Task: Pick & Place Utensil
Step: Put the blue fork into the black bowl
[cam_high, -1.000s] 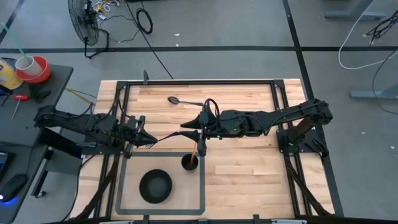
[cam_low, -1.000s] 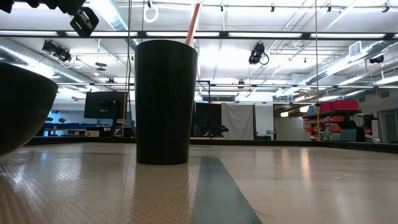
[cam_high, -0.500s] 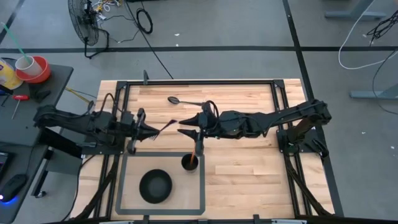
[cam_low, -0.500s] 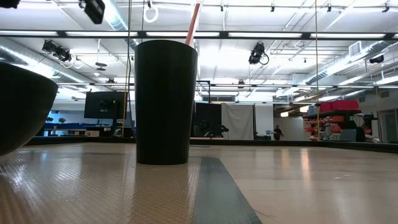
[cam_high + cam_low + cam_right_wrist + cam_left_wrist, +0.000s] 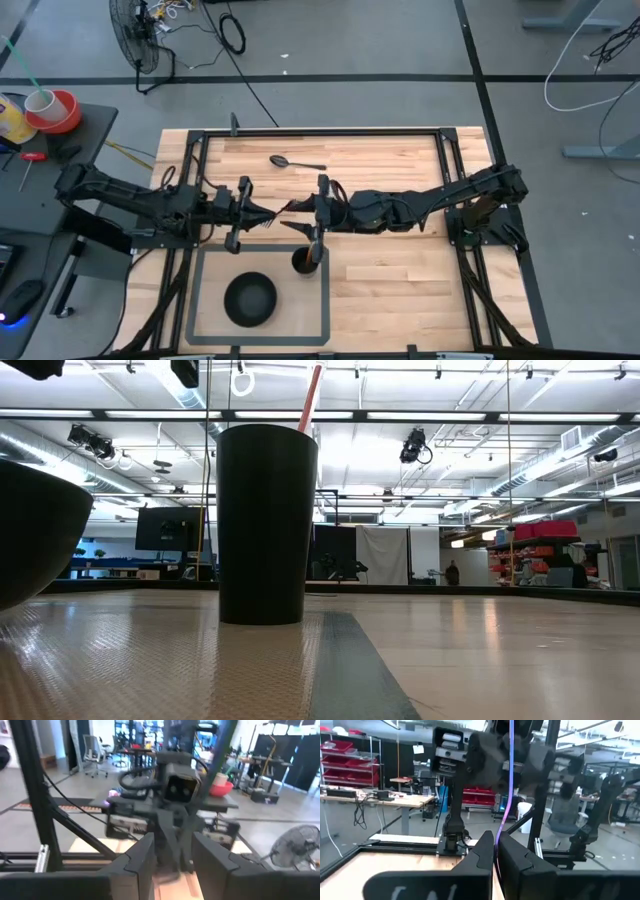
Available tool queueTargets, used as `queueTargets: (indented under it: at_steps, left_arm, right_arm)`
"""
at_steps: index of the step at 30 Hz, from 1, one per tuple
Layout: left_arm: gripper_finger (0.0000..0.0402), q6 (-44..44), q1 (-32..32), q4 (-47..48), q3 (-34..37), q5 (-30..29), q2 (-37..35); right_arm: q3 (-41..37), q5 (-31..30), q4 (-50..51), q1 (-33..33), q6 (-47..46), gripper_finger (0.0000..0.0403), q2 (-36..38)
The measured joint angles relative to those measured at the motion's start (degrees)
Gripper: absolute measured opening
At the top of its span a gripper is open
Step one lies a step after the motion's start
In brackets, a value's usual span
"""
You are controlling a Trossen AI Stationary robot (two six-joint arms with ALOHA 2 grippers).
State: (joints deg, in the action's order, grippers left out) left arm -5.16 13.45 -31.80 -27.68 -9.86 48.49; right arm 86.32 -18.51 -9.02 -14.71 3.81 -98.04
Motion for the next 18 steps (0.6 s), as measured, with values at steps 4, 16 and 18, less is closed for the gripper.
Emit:
queueTargets:
  at_steps: [4, 16, 18]
  left_arm:
    - [0.0009, 3.81, 0.3, -2.16, -0.02, 0.22, 1.53]
    - [0.0009, 6.37, 0.28, -8.21, -0.02, 0.22, 5.61]
    - [0.0012, 6.51, 0.28, -8.54, -0.02, 0.11, 5.6]
  right_arm:
    - [0.0, 0.03, -1.18, -0.71, 1.61, 0.0135, 0.02]
    - [0.0, -1.08, -0.88, -0.44, 1.21, 0.0127, 0.02]
    - [0.0, -1.06, -0.88, -0.45, 1.21, 0.0115, 0.02]
